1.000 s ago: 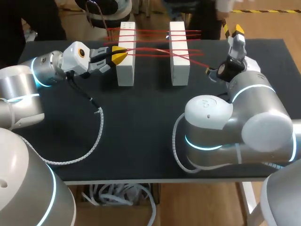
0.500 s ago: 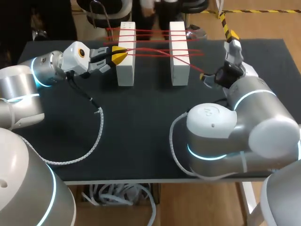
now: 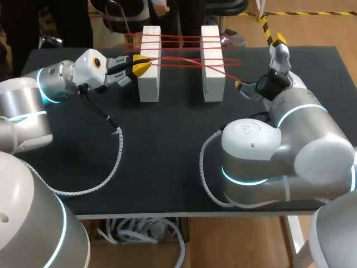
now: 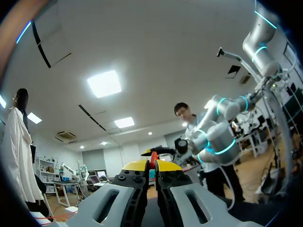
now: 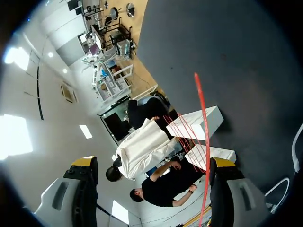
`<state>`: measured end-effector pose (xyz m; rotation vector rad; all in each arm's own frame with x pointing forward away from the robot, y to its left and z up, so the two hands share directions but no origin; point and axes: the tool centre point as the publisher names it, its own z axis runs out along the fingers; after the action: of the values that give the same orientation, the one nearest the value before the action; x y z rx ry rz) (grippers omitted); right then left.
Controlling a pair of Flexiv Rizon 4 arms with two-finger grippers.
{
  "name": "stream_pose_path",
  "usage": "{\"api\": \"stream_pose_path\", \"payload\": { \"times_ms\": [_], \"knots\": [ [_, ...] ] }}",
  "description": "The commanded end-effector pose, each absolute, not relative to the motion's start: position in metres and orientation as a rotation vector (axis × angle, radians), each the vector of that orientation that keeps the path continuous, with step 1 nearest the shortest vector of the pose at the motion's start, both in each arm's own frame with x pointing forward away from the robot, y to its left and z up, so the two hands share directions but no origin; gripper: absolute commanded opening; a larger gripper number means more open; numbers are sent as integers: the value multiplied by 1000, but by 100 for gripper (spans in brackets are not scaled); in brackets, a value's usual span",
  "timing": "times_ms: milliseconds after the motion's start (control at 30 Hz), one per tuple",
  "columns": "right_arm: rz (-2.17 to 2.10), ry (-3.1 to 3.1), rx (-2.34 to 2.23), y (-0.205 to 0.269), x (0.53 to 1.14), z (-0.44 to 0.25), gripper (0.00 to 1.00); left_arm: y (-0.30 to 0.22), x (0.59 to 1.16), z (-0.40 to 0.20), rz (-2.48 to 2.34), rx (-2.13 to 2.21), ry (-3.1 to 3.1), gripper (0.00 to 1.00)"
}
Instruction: Grab the tape and strap the tape.
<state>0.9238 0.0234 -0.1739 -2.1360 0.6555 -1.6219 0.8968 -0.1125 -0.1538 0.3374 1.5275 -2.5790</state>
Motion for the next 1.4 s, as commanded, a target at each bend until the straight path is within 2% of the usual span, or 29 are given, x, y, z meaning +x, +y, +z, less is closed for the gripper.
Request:
{"api": "stream_pose_path", "payload": {
  "times_ms": [33,1400],
  "knots": [
    [-1617,667,-2130,22,933,-171,100,-113,897,-154,-2578,337,1528,0],
    [-1867,610,-1854,-18,971,-141,100,-113,897,-154,-2578,337,1528,0]
  ]
}}
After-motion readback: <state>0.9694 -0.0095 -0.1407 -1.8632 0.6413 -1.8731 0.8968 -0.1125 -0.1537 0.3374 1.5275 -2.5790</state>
